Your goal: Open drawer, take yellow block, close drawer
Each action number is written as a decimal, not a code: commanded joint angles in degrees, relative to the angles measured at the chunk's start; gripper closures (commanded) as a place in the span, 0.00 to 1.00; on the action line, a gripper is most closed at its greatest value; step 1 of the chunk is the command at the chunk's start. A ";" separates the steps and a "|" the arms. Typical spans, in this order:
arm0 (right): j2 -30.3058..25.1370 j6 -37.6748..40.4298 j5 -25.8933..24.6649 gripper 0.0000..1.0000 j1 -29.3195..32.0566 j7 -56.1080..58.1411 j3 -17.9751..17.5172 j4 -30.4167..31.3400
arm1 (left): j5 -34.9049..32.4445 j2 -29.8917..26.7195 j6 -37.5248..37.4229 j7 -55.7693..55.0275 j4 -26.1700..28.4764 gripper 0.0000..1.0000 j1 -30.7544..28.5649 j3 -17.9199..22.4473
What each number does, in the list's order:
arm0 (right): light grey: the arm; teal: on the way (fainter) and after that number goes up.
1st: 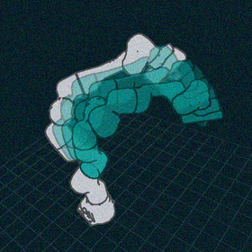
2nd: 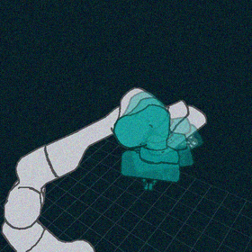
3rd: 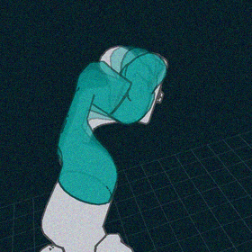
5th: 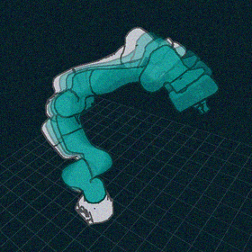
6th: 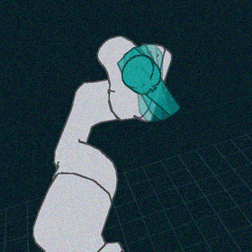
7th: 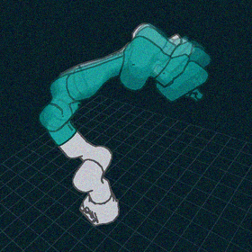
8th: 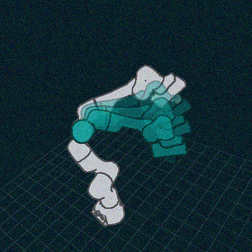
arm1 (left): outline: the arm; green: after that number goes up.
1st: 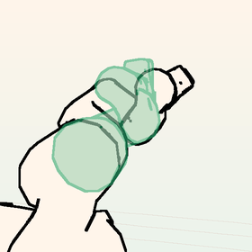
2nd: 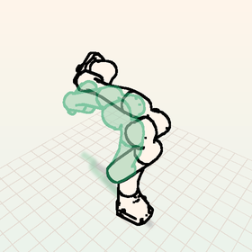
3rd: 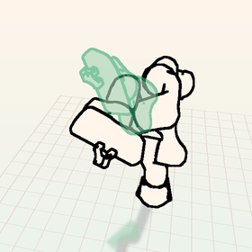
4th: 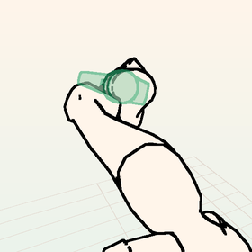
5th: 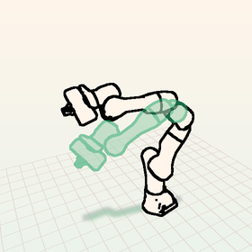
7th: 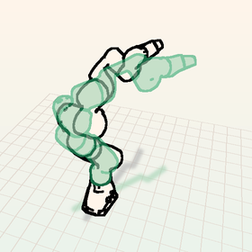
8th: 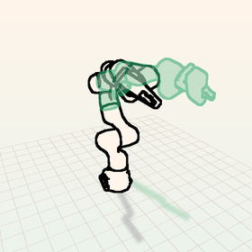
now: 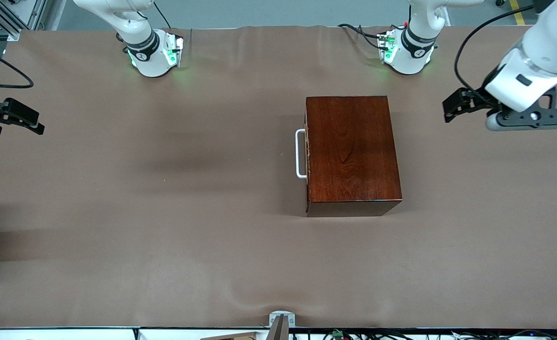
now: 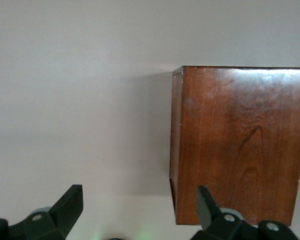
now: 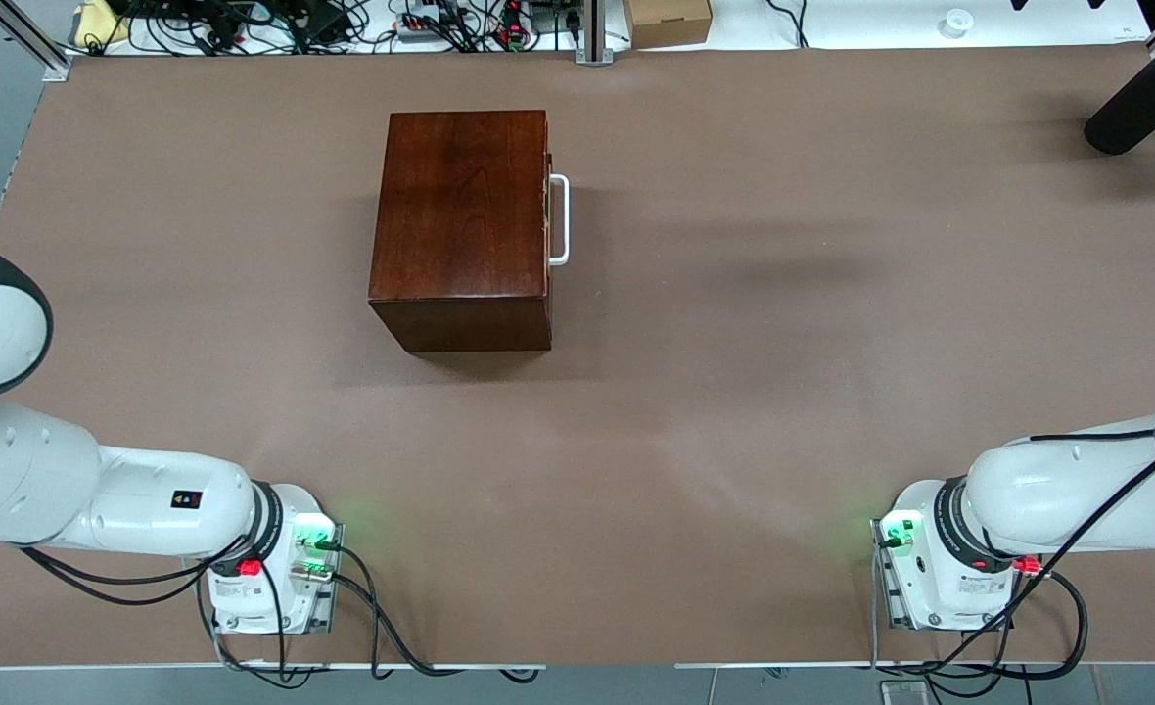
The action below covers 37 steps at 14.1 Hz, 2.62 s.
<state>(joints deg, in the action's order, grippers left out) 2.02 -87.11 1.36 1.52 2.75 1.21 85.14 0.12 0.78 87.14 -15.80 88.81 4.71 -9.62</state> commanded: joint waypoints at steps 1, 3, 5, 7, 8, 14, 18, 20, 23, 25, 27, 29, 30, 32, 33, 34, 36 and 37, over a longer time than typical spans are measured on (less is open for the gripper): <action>-0.18 0.01 0.40 0.00 1.30 -0.20 -0.94 -0.15 | 0.32 1.77 -0.30 -2.83 -1.53 0.00 0.30 -2.33; -0.18 0.01 0.40 0.00 1.38 -0.20 -1.03 -0.15 | -0.11 2.73 -0.21 -4.40 -1.70 0.00 0.65 -5.14; -0.18 -0.08 0.40 0.00 1.30 -0.20 -0.94 -0.15 | 0.23 4.05 -0.21 -9.39 -1.88 0.00 1.70 -6.98; -0.18 -0.08 0.40 0.00 1.30 -0.20 -1.03 -0.15 | -0.11 6.68 -0.12 -14.15 -4.68 0.00 4.85 -7.35; -0.18 -0.08 0.49 0.00 1.30 -0.20 -1.03 -0.15 | -0.55 8.35 -0.12 -16.43 -6.61 0.00 7.13 -7.35; -0.18 0.01 0.49 0.00 1.30 -0.20 -1.03 -0.06 | -2.31 15.04 1.89 -28.39 -11.55 0.00 17.25 -7.26; -0.18 0.01 0.40 0.00 1.30 -0.20 -0.94 -0.15 | -3.10 17.50 7.95 -31.48 -11.73 0.00 22.08 -6.82; -0.18 0.10 0.49 0.00 1.30 -0.20 -0.94 -0.15 | -4.15 19.78 10.50 -33.41 -12.07 0.00 24.28 -6.64; -0.18 0.01 0.49 0.00 1.30 -0.20 -0.94 -0.06 | -11.61 24.70 13.06 -39.55 -13.30 0.00 29.47 -6.56; -0.18 0.01 0.49 0.00 1.30 -0.20 -0.94 -0.15 | -14.00 28.21 13.41 -41.58 -15.23 0.00 31.84 -6.47; -0.18 0.10 0.49 0.00 1.30 -0.20 -0.94 -0.06 | -14.18 30.33 16.30 -43.17 -15.59 0.00 33.08 -6.29; -0.18 0.10 0.49 0.00 1.30 -0.20 -1.03 -0.06 | -14.97 30.95 17.10 -43.61 -15.77 0.00 35.27 -4.63; -0.18 0.10 0.40 0.00 1.30 -0.20 -1.03 -0.15 | -14.97 30.95 17.10 -43.61 -15.59 0.00 36.24 -3.40; -0.18 0.10 0.49 0.00 1.30 -0.12 -0.94 -0.15 | -14.97 31.22 17.19 -43.61 -15.77 0.00 37.21 -2.95; -0.18 0.10 0.40 0.00 1.30 -0.11 -0.94 -0.15 | -15.06 32.00 17.54 -43.61 -15.77 0.00 37.39 -2.95; -0.18 0.10 0.40 0.00 1.30 -0.11 -1.03 -0.15 | -15.15 32.27 17.63 -43.61 -15.59 0.00 37.91 -2.95; -0.18 0.10 0.40 0.00 1.30 -0.11 -0.94 -0.15 | -15.15 32.36 17.63 -43.09 -15.59 0.00 37.92 -2.95; -0.18 0.10 0.40 0.00 1.30 -0.11 -0.94 -0.15 | -15.23 33.58 17.80 -42.83 -15.77 0.00 37.92 -2.95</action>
<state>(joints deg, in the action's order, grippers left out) 2.02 -87.11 1.36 1.53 2.75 1.20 85.14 -13.16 32.01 104.98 -58.57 75.21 41.86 -13.13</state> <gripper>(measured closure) 0.000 0.000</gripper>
